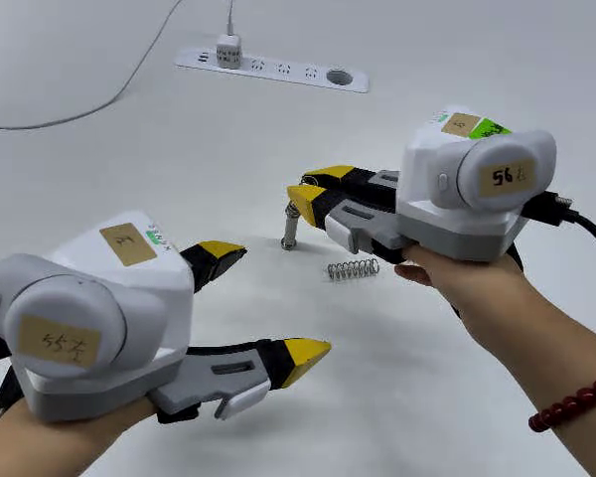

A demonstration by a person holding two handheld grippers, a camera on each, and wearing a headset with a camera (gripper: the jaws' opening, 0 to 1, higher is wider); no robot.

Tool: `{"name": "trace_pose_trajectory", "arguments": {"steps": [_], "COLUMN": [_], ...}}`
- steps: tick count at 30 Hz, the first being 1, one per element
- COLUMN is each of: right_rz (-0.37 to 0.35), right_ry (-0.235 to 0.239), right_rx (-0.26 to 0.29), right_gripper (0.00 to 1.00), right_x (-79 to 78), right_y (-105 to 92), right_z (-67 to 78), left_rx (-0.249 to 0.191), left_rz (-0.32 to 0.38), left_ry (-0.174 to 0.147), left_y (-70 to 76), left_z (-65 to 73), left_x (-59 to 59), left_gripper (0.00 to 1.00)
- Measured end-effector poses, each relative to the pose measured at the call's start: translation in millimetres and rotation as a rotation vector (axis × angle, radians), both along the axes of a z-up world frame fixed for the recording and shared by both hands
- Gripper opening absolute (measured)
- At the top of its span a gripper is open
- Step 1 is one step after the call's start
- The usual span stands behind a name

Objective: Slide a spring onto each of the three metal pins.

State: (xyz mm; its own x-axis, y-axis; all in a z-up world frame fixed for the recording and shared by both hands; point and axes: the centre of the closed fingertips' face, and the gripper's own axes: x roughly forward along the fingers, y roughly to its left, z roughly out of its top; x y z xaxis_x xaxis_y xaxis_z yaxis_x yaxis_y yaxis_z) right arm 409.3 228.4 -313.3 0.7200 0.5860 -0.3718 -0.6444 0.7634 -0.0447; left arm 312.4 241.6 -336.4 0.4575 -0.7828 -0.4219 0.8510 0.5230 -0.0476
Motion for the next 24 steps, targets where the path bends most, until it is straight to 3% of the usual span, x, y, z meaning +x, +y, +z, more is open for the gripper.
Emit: {"name": "trace_pose_trajectory", "arguments": {"steps": [3,8,15,24], "right_rz": [0.013,0.011,-0.01,0.01], "right_ry": [-0.002,0.001,0.052,0.07], "right_rx": [-0.028,-0.029,-0.038,-0.123], "right_gripper": [0.12,0.12,0.12,0.12], "right_x": [-0.6,2.2,4.3,3.4], "right_y": [1.7,2.4,0.6,4.6], "right_z": [-2.9,-1.6,-1.9,-4.4], "left_rx": [-0.001,0.0,-0.002,-0.004], "left_rz": [0.001,0.004,0.0,-0.001], "left_ry": [-0.001,0.001,0.004,0.005], "left_y": [0.2,1.3,0.1,0.0], "left_z": [0.5,0.3,0.3,0.7], "left_x": [0.3,0.3,-0.5,-1.1], "left_gripper": [0.68,0.68,0.67,0.67]}}
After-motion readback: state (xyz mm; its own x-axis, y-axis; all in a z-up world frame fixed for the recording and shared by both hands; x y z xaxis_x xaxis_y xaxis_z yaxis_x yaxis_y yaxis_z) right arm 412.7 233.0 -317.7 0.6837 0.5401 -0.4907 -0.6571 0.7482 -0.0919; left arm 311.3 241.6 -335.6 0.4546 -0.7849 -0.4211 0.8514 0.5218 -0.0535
